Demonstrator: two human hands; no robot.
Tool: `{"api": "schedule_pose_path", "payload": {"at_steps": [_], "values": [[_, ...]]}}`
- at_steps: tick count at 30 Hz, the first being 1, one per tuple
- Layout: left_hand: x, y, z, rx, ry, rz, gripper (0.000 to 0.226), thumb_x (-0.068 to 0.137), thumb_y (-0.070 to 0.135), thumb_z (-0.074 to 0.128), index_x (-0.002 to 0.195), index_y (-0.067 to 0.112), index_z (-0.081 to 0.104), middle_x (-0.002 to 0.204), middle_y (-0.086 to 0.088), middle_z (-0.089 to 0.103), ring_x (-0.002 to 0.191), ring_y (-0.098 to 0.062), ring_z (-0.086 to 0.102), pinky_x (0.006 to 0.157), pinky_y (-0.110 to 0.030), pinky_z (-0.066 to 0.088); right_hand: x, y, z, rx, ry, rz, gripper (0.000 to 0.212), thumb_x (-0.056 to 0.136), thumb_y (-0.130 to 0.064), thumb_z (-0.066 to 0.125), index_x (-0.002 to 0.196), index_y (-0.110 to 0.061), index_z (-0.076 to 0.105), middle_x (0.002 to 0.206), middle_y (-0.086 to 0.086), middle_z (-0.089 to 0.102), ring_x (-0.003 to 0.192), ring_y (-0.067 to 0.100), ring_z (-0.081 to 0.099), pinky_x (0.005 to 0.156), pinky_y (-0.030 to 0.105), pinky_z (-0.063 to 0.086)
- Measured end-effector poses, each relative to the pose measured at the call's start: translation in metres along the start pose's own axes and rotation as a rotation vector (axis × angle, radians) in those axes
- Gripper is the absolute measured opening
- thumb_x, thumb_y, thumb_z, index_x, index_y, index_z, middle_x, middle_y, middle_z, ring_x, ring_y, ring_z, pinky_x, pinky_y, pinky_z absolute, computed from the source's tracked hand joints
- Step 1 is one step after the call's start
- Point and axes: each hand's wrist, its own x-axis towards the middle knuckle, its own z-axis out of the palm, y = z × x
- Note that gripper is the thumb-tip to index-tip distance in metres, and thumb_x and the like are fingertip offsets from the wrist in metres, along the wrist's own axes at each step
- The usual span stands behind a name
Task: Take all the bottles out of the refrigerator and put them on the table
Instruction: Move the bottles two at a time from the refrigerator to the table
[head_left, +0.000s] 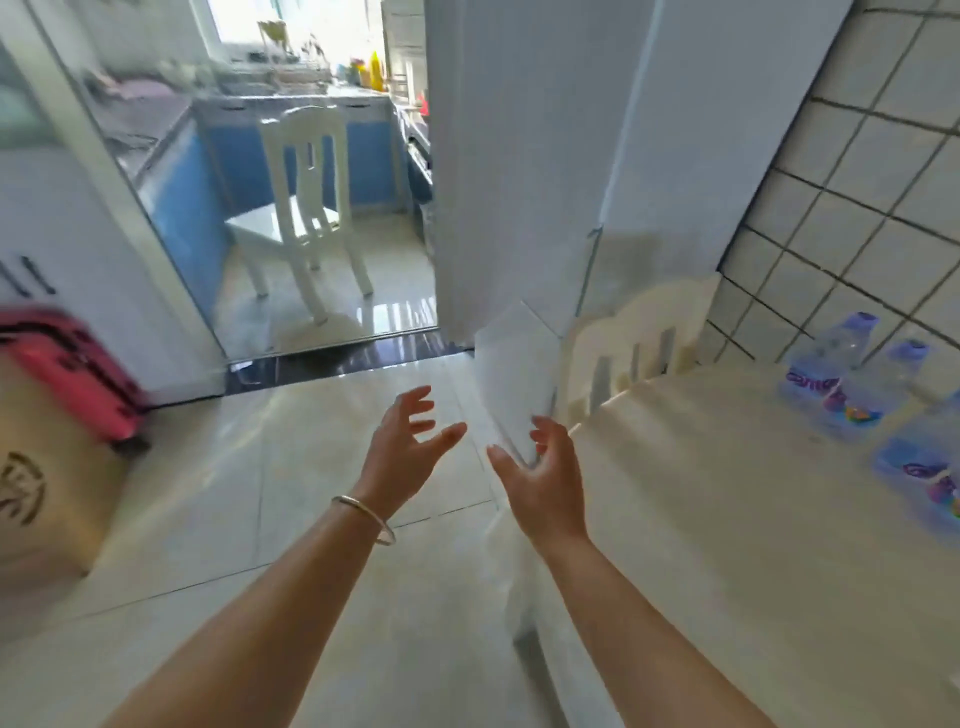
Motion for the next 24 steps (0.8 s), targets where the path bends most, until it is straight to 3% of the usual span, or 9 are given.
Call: {"api": "schedule_pose_path", "payload": {"at_steps": [7, 14, 24], "values": [[0.008, -0.061, -0.167, -0.010, 0.199, -0.065, 0.065, 0.081, 0.033, 0.070, 0.136, 0.016, 0.042, 0.136, -0.007, 0.051, 0.109, -0.015, 0.054, 0.085, -0.026, 0.047, -0.016, -0.086, 0.153, -0.014, -0.210, -0.137, 0.059, 0.084, -0.037, 0.066, 0.133, -0.018, 0.039, 0.135, 0.003, 0.048, 0.121, 0.018, 0.048, 0.091, 0.023, 0.037], [0.053, -0.113, -0.306, -0.010, 0.259, -0.095, 0.060, 0.081, 0.030, 0.072, 0.133, 0.016, 0.045, 0.129, -0.003, 0.055, 0.107, -0.015, 0.057, 0.084, -0.023, 0.046, -0.005, -0.161, 0.285, 0.079, -0.221, -0.075, 0.057, 0.085, -0.033, 0.066, 0.133, -0.015, 0.040, 0.133, 0.006, 0.050, 0.119, 0.021, 0.049, 0.088, 0.022, 0.037], [0.174, -0.154, -0.360, -0.022, 0.217, -0.115, 0.056, 0.083, 0.029, 0.070, 0.132, 0.017, 0.045, 0.121, 0.002, 0.055, 0.106, -0.016, 0.057, 0.081, -0.021, 0.045, 0.101, -0.197, 0.371, 0.119, -0.158, -0.073, 0.053, 0.087, -0.031, 0.065, 0.132, -0.015, 0.041, 0.130, 0.006, 0.052, 0.114, 0.020, 0.051, 0.086, 0.025, 0.040]]}}
